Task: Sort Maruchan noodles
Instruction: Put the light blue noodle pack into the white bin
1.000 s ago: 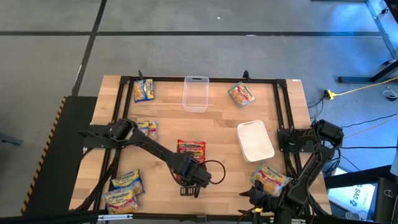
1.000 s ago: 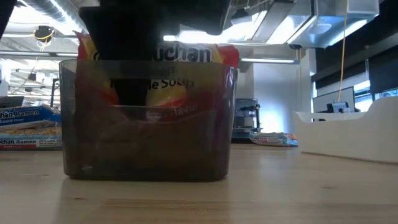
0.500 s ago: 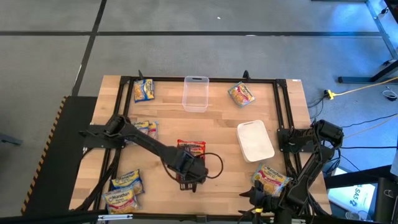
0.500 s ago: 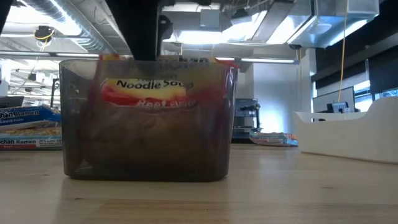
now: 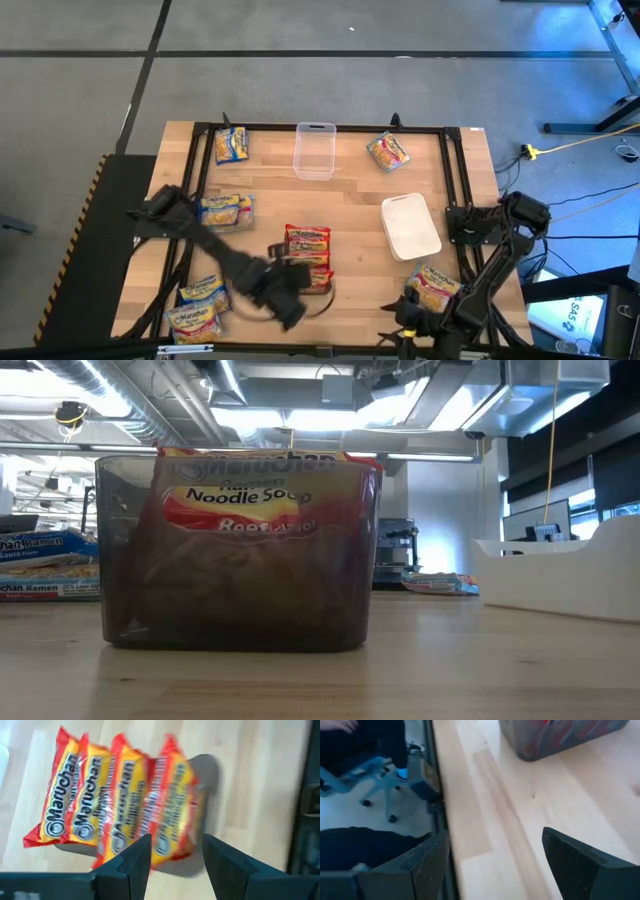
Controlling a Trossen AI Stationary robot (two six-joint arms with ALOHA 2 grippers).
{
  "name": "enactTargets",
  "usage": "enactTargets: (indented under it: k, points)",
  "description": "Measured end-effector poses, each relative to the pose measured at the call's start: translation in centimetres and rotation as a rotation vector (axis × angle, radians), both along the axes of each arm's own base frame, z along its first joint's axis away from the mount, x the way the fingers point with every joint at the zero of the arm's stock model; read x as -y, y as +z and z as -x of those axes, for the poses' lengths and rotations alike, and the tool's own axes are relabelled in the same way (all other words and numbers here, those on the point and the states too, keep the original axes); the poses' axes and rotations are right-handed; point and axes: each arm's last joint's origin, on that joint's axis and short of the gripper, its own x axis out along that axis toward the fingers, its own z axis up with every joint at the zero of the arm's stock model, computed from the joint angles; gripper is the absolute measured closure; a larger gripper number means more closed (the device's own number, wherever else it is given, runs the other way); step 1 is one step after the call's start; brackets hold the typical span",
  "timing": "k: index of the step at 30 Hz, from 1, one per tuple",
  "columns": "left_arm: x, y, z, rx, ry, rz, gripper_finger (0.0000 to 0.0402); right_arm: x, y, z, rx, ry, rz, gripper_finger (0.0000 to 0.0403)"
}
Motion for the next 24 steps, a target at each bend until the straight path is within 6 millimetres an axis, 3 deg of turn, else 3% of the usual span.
enactTargets:
  k: [7,13,20,24]
  points:
    - [4.8,1.1,3.3,0.236,-0.024,-0.059,0.0233,2.3,0.2,-2.2,-0.066,0.024,0.113,0.0111]
    - [7.6,0.0,4.3,0.421,-0.050,-0.064,0.0233,5.7,2.3,-2.9,-0.199,0.038,0.133,0.0111]
    - [8.7,-2.7,3.5,0.543,-0.061,0.071,0.0233,6.9,5.4,0.8,-0.375,0.004,-0.051,0.0119]
    - [8.2,-4.6,2.9,0.578,-0.036,0.132,0.0233,6.9,5.3,3.7,-0.519,-0.092,-0.078,0.0164]
